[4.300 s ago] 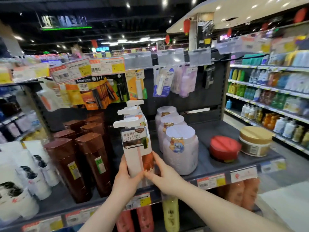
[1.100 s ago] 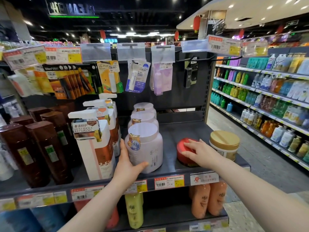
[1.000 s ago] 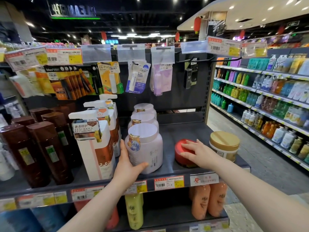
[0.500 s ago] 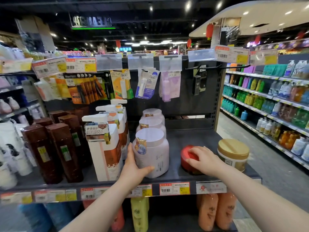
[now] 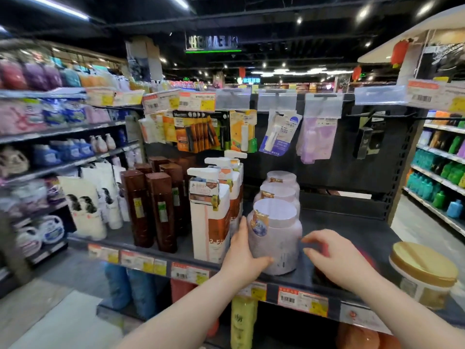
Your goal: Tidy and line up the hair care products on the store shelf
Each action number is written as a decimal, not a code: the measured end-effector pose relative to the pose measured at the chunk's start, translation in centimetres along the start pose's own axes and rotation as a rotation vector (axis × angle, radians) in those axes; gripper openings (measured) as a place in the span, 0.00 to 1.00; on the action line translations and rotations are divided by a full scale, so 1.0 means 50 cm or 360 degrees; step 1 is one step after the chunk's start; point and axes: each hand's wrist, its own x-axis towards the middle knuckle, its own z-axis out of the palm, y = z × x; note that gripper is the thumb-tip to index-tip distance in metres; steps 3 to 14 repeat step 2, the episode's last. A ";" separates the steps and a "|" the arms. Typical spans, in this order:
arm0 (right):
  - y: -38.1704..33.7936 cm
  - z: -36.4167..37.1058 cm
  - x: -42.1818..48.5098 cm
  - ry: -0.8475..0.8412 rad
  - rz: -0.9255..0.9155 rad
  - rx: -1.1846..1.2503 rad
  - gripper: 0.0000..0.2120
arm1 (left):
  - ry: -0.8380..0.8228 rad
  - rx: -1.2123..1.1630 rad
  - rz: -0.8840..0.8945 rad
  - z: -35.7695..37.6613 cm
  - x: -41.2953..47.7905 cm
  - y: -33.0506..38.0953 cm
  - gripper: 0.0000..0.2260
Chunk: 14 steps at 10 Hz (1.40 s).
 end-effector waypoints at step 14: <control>-0.057 0.074 -0.009 -0.0100 -0.0264 0.0322 0.22 | 0.0150 0.0127 0.0035 -0.028 -0.051 -0.009 0.29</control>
